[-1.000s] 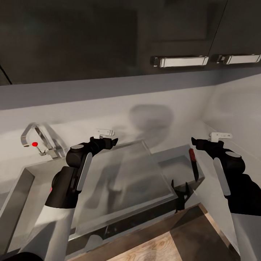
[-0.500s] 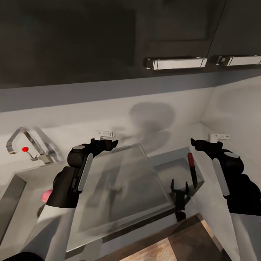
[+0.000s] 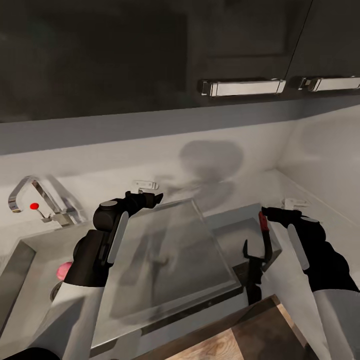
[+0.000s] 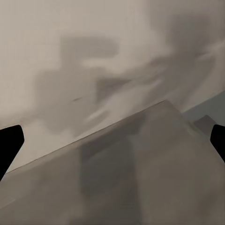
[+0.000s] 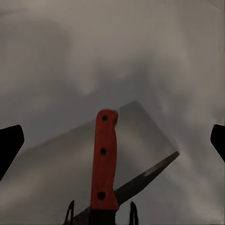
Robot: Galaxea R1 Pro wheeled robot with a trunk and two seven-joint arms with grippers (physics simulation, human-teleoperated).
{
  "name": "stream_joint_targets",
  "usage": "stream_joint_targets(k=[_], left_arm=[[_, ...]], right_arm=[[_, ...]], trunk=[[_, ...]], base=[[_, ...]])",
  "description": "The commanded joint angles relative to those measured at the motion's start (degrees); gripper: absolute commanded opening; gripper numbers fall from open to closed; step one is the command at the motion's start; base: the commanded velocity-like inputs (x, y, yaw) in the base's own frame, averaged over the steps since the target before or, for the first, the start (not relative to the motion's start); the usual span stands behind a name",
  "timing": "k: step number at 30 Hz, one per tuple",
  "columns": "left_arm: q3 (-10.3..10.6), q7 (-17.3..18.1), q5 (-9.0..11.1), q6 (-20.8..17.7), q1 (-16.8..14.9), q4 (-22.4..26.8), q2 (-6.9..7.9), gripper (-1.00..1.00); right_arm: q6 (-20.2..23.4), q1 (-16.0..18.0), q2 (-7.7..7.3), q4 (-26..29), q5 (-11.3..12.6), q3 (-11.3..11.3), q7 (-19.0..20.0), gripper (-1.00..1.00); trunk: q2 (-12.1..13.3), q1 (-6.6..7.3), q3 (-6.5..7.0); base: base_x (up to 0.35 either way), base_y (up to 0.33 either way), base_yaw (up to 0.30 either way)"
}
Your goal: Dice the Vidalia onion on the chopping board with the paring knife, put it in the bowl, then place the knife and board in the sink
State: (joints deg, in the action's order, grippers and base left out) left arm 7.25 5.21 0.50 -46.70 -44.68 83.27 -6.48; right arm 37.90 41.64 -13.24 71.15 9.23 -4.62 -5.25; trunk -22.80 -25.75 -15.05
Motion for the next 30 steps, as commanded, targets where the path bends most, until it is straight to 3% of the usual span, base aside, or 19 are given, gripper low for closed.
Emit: stream_joint_targets(k=[1, 6, 30], left_arm=[[-0.05, 0.15, 0.03, -0.31, -0.05, 0.03, -0.02, 1.0], [-0.05, 0.15, 0.03, -0.3, -0.05, -0.03, -0.02, 1.0], [0.0, 0.15, 0.03, -0.24, -0.05, -0.83, -0.11, 1.0]], right_arm=[[0.24, 0.68, -0.03, -1.28, 0.62, 0.06, -0.57, 1.0], [0.25, 2.13, -0.03, -4.36, 0.62, 0.06, -0.62, 1.0], [0.25, 2.39, -0.03, -5.14, 0.66, 0.05, -0.55, 1.0]], trunk=[[-0.12, -0.03, -0.11], [-0.12, -0.03, -0.11], [-0.12, -0.03, -0.11]], base=[[0.0, 0.0, 0.0], [0.0, 0.0, 0.0], [0.0, 0.0, 0.0]])
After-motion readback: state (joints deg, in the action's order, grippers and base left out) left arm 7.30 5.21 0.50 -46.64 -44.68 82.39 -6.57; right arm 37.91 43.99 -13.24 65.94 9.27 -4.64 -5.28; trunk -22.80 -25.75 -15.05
